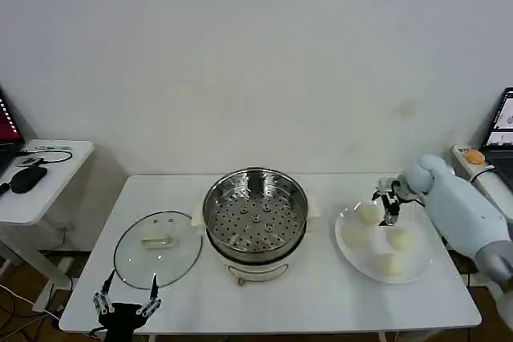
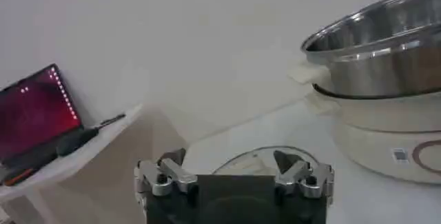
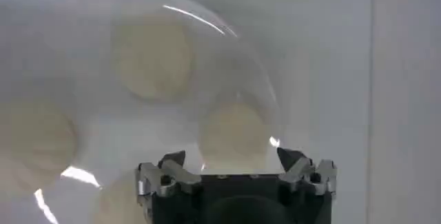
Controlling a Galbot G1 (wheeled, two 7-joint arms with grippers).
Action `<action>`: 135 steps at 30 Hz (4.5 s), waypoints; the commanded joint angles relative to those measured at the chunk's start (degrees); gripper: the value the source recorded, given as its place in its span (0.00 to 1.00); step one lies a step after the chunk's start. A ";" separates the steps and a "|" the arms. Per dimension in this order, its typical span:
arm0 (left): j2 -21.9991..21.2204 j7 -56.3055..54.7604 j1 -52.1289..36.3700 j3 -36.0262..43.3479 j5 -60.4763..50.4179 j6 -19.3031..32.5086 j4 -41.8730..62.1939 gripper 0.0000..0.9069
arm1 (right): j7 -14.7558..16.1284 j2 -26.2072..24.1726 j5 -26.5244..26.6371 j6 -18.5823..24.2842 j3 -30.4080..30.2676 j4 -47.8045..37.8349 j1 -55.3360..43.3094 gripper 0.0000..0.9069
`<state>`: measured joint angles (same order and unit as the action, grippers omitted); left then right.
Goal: Take steamed baozi put them in steamer then cover it.
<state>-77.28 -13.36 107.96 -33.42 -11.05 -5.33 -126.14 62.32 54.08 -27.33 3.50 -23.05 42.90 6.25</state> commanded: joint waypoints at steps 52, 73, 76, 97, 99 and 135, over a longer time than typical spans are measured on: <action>-0.16 -1.85 1.48 -1.22 0.02 1.31 -0.63 1.00 | -7.58 1.89 34.89 4.00 -44.29 34.93 -43.42 0.63; -0.44 -2.59 1.32 -2.55 0.62 1.60 -0.31 1.00 | -14.31 12.97 10.98 31.47 -51.41 28.36 -35.74 0.64; -0.53 -2.58 1.18 -2.59 0.63 1.59 -0.32 1.00 | -14.60 14.76 10.19 32.14 -50.48 25.66 -33.36 0.64; -0.77 -2.94 1.13 -2.39 0.44 1.84 -0.25 1.00 | -19.03 22.30 -4.97 39.05 -41.27 10.25 -27.13 0.66; -0.84 -2.94 1.15 -2.35 0.42 1.83 -0.33 1.00 | -19.65 22.73 -6.53 39.82 -40.63 9.36 -26.78 0.66; 3.06 -0.69 -1.71 1.59 0.18 -0.08 -2.37 1.00 | -15.22 -23.32 35.57 -15.40 -70.63 53.70 -56.16 1.00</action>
<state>-75.00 -14.34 106.93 -32.59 -10.85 -5.27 -128.50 46.97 45.82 0.26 2.57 -85.97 86.42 -44.57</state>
